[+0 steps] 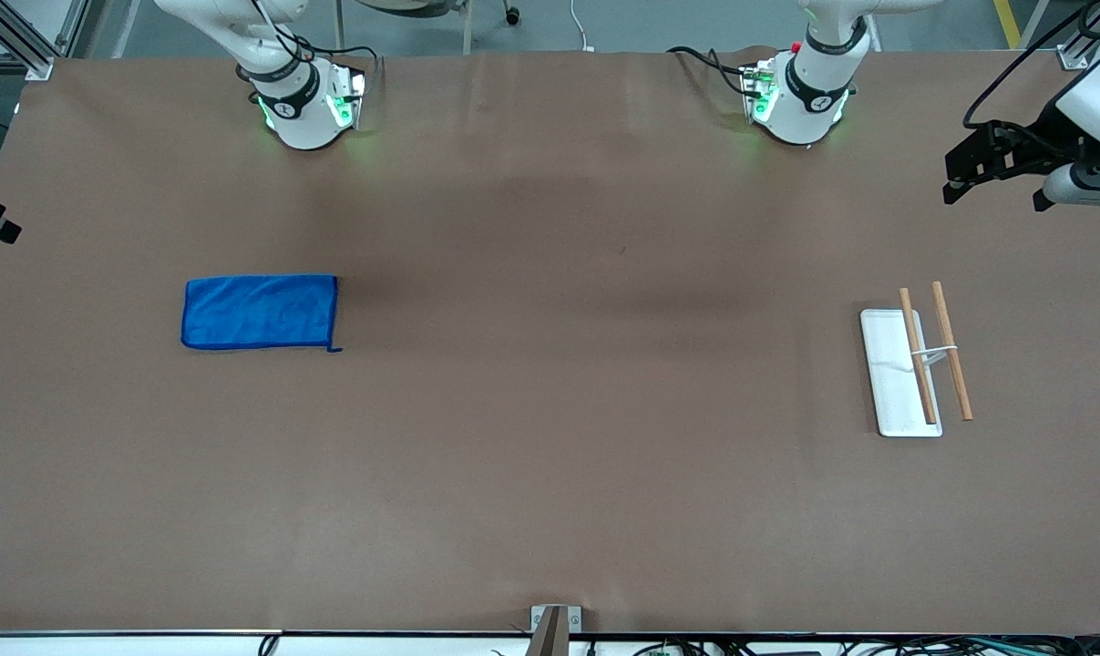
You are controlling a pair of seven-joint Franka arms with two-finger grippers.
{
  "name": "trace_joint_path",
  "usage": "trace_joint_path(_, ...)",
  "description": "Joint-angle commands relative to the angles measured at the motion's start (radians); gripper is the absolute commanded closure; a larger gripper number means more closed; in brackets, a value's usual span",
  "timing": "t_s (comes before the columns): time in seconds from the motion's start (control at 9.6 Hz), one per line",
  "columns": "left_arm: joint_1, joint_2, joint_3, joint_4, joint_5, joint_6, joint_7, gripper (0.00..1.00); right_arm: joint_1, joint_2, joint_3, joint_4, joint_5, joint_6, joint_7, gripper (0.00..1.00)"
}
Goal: Right arm passes towel to left arm to hang
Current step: 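Move the right gripper down over the blue towel's edge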
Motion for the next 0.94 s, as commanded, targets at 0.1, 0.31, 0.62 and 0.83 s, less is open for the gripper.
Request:
trace_joint_path(0.1,0.001,0.031,-0.004,0.005,0.012,-0.007,0.009,0.0,0.0,-0.004,-0.003,-0.002,0.018,-0.006,-0.009,0.0)
trace_joint_path(0.31,0.001,0.031,0.0,0.008,0.013,-0.007,0.011,0.0,0.006,-0.004,-0.002,-0.029,0.018,-0.013,-0.012,0.0)
trace_joint_path(0.62,0.0,0.045,0.0,0.019,0.005,-0.007,0.008,0.0,0.051,-0.007,-0.002,-0.242,0.004,0.105,-0.013,0.0)
trace_joint_path(0.83,-0.009,0.045,-0.003,0.022,0.001,-0.007,-0.005,0.0,0.077,-0.005,0.0,-0.486,-0.009,0.362,-0.017,0.0)
